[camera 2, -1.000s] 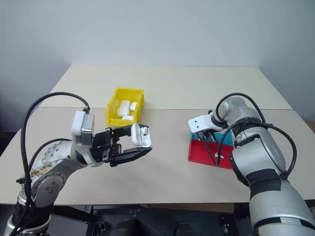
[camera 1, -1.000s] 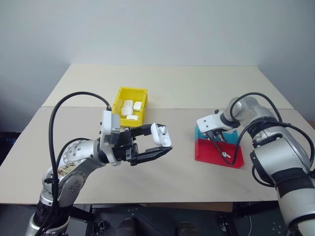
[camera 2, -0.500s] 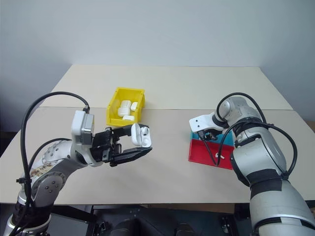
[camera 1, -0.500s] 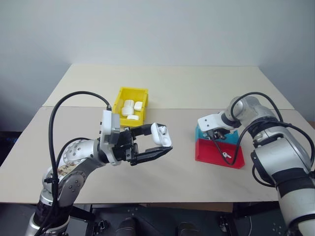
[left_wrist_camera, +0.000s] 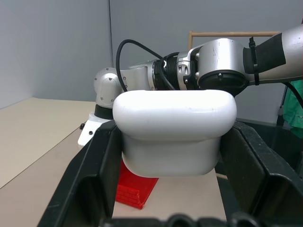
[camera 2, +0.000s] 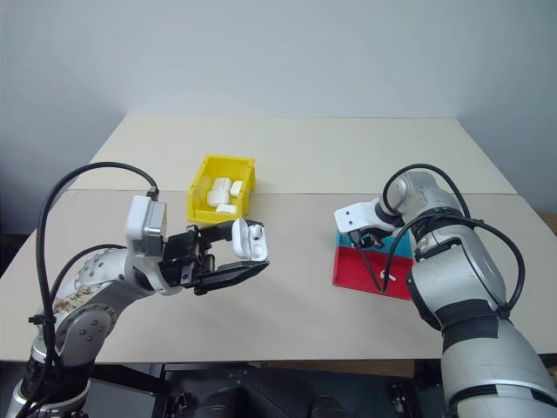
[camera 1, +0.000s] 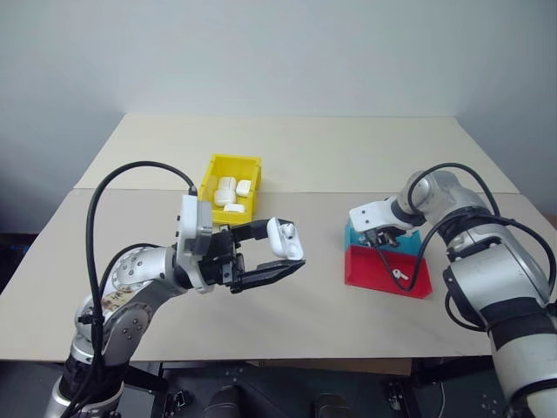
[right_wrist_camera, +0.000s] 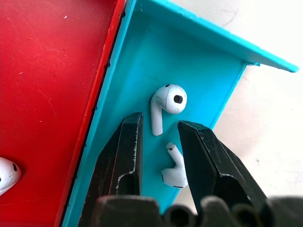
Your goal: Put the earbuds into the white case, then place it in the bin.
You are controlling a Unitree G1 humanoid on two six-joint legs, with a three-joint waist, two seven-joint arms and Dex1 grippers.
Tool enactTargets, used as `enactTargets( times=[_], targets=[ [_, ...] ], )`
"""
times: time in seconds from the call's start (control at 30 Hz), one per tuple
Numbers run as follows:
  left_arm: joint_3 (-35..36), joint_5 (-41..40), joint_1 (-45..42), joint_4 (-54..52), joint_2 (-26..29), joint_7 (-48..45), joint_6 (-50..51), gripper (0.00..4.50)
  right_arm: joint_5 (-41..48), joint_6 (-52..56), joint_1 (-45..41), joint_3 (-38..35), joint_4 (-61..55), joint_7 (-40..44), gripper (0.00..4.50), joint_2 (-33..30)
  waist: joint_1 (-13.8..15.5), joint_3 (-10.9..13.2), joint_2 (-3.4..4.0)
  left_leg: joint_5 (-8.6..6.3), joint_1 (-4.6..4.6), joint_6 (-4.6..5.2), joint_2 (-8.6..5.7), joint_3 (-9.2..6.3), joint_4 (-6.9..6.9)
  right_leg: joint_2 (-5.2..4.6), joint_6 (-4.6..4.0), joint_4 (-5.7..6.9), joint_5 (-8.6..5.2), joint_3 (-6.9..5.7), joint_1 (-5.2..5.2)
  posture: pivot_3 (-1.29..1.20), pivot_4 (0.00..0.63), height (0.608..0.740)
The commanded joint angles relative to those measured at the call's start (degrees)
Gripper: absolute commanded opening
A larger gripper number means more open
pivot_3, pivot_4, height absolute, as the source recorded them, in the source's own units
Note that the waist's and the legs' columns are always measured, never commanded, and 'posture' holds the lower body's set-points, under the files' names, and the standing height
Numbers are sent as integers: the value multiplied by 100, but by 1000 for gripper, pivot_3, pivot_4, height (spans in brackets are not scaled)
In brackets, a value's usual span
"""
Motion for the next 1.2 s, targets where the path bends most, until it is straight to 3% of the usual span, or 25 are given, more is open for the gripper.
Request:
enactTargets(
  times=[0.03,0.07,0.17,0.27,1.2],
  targets=[
    [93,-41,-90,-151,36,-8,-61,2805,68,-17,-54,-81,-55,-12,1582,21,-4,0,0,0,0,0,0,0,0,0,0,0,0,0,0,0,150,740],
    [101,-48,-87,-155,41,-8,-56,2805,78,-45,-67,-85,-58,52,1582,19,-4,0,0,0,0,0,0,0,0,0,0,0,0,0,0,0,150,740],
    [110,-53,-86,-155,48,-5,-52,2805,48,-63,-83,-69,-66,68,2144,11,-3,0,0,0,0,0,0,0,0,0,0,0,0,0,0,0,150,740],
    [107,-49,-90,-149,47,-4,-55,2805,12,-66,-74,-59,-67,-7,3110,13,2,0,0,0,0,0,0,0,-1,0,0,-1,0,0,0,0,150,740],
    [101,-39,-24,-213,73,57,-63,2805,135,-63,-114,-242,-44,90,3110,140,-38,0,0,0,0,0,1,0,-2,1,0,-1,0,0,0,0,150,740]
  ],
)
